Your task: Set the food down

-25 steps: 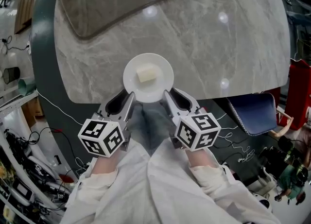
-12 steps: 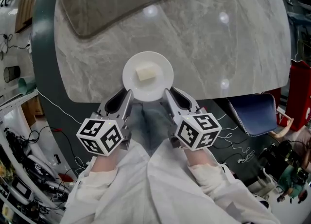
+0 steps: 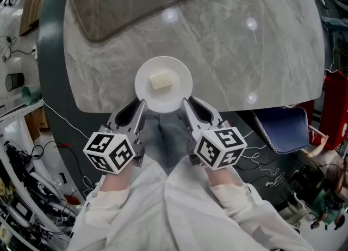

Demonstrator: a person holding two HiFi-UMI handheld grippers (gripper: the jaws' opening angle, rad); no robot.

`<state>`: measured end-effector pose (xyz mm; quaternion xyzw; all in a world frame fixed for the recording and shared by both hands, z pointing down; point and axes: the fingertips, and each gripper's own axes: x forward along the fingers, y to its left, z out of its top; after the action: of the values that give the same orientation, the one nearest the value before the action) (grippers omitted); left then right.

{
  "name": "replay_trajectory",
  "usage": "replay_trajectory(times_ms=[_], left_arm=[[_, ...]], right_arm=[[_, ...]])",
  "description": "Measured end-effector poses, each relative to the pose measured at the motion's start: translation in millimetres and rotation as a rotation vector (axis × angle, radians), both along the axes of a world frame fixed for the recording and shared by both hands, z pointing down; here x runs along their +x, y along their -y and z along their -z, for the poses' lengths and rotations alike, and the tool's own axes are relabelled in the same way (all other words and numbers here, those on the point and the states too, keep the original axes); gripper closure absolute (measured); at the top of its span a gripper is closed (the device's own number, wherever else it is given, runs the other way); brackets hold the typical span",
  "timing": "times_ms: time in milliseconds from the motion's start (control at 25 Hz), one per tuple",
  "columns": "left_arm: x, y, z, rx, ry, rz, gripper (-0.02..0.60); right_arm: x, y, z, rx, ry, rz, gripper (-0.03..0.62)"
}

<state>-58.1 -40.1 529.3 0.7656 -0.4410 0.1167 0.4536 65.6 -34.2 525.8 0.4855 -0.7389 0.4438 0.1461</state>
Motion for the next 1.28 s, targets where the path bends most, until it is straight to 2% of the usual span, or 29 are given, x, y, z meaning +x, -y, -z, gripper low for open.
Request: replay_trajectory(times_ms=[800, 1040, 1280], left_arm=[[22, 13, 92, 0.213, 0.023, 0.042, 0.508], [28, 8, 106, 0.242, 0.025, 0.082, 0.508], [26, 16, 113, 0.261, 0.027, 0.087, 0.508]], right_arm=[[23, 21, 83, 0.179, 0.079, 0.033, 0.539], [29, 24, 98, 0.218, 0.089, 0.065, 0.542], [26, 35, 106, 0.236, 0.088, 0.074, 0.542]])
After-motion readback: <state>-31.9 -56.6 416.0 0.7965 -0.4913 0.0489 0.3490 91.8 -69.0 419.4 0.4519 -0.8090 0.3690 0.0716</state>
